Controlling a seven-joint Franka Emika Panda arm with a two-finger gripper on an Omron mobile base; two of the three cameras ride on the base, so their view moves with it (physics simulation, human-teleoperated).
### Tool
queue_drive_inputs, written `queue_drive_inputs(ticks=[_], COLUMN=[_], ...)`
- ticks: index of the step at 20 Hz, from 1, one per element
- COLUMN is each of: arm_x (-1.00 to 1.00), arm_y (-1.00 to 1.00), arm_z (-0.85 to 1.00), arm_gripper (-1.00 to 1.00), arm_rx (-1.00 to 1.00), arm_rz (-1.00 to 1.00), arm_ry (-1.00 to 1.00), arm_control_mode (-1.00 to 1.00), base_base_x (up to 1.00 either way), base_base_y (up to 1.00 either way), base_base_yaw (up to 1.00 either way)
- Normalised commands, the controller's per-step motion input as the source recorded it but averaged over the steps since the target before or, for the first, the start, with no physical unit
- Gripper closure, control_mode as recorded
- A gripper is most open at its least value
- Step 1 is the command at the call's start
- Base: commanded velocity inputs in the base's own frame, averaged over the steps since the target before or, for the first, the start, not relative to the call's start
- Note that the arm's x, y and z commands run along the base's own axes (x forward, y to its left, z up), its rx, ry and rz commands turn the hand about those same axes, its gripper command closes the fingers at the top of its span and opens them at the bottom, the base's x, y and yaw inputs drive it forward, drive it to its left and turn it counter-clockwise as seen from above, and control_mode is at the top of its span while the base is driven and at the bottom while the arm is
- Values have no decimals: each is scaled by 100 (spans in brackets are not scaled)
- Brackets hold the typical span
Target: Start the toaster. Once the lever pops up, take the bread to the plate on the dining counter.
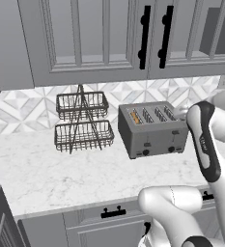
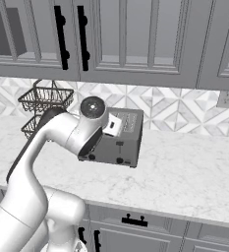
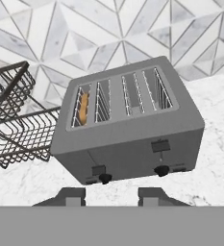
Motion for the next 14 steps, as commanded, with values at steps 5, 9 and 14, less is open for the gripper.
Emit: queue_drive_inputs(ticks=[5, 9, 14], arm_x=[0, 0, 0], arm_y=[0, 0, 0], arm_z=[0, 0, 0], arm_gripper=[-100, -100, -100], arm_rx=[0, 0, 0], arm_rz=[0, 0, 0], arm_ry=[0, 0, 0], arm_control_mode=[-100, -100, -100], base_base_x=[0, 0, 0], base_base_y=[0, 0, 0], base_base_yaw=[0, 0, 0])
